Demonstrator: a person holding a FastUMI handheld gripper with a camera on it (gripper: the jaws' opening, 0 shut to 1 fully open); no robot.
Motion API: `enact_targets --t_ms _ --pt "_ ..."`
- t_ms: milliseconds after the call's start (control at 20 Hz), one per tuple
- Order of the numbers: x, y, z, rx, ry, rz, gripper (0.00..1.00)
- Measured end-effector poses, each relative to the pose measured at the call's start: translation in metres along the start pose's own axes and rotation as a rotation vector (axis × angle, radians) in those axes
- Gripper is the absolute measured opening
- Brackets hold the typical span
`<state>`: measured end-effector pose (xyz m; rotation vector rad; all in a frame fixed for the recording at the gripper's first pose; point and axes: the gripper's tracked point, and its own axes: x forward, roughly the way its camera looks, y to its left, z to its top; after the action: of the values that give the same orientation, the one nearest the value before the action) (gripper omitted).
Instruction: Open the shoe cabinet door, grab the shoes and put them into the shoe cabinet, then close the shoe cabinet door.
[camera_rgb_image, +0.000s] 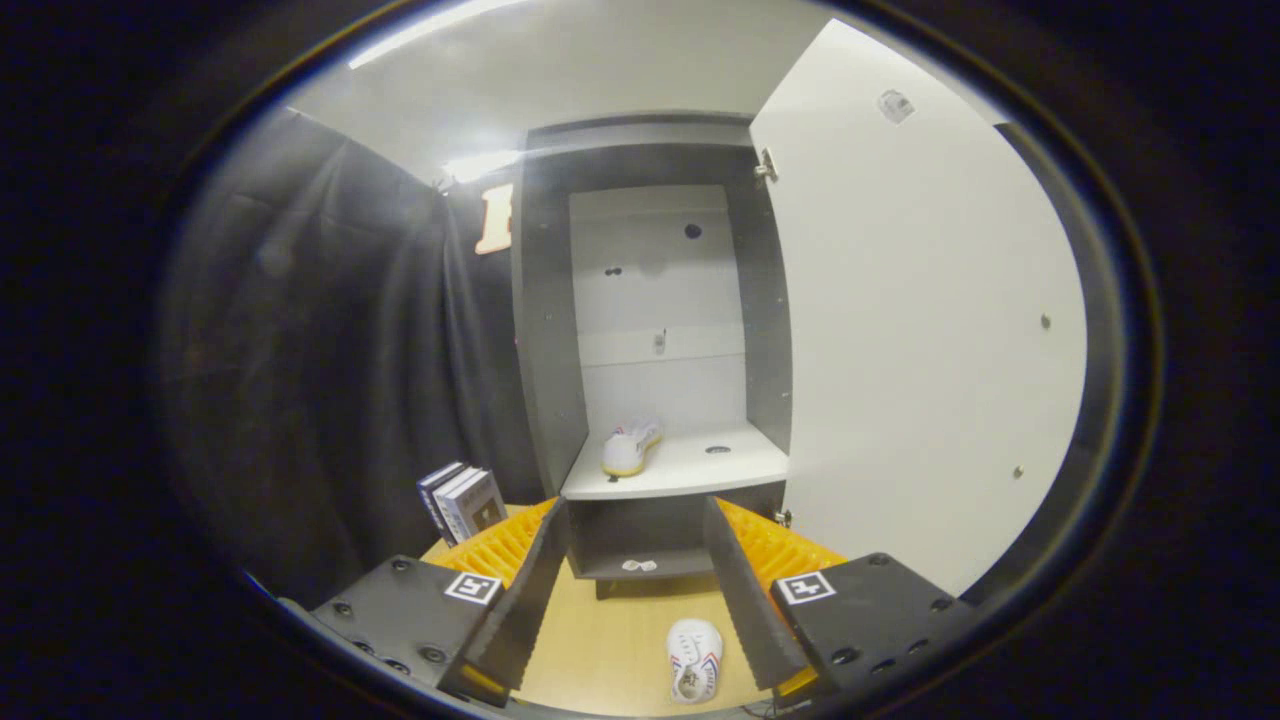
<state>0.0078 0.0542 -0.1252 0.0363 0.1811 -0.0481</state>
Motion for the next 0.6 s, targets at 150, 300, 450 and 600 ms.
enact_targets --t_ms 150,300,450,600 --pt "0.005 0.001 -0.055 0.009 0.024 0.002 0.86" --pt "0.012 -0.008 -0.116 -0.006 0.062 -0.024 0.87" --pt "0.022 -0.013 -0.185 -0.031 0.117 -0.048 0.88" --pt "0.032 -0.024 -0.262 -0.026 0.219 -0.067 0.89"
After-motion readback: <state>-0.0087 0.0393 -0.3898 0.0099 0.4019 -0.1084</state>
